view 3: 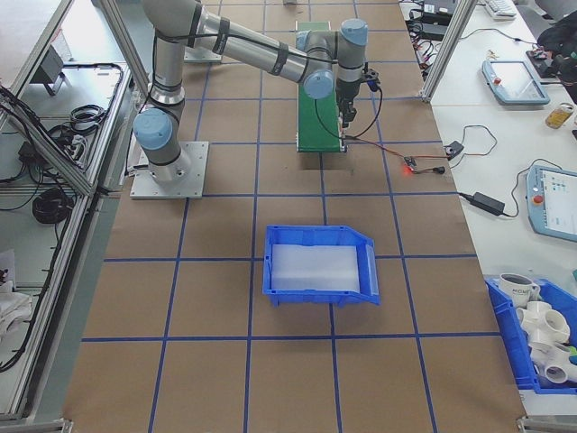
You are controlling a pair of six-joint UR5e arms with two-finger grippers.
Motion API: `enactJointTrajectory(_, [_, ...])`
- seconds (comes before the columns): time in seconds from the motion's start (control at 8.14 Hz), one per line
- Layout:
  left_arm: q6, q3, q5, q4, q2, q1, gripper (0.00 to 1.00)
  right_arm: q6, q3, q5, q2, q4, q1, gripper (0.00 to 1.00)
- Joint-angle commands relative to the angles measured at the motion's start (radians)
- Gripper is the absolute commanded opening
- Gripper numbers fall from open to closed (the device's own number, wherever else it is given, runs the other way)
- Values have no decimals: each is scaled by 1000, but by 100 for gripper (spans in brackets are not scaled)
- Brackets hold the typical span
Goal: Move button from left to right
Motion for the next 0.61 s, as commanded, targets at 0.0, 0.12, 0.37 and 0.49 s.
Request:
enactJointTrajectory(0.0, [-7, -25, -1, -6, 24, 3, 100, -358, -29, -84, -36, 1, -151, 6])
enactJointTrajectory(0.12, [2, -17, -5, -4, 33, 7, 100, -478, -28, -80, -62, 4, -258, 6])
enactJointTrajectory(0.37, [16, -22, -7, 5, 39, 9, 100, -795, -26, 6, -107, 52, -441, 6])
enactJointTrajectory(0.49, [19, -22, -4, 10, 36, 10, 100, -967, -26, 12, -108, 53, -545, 6])
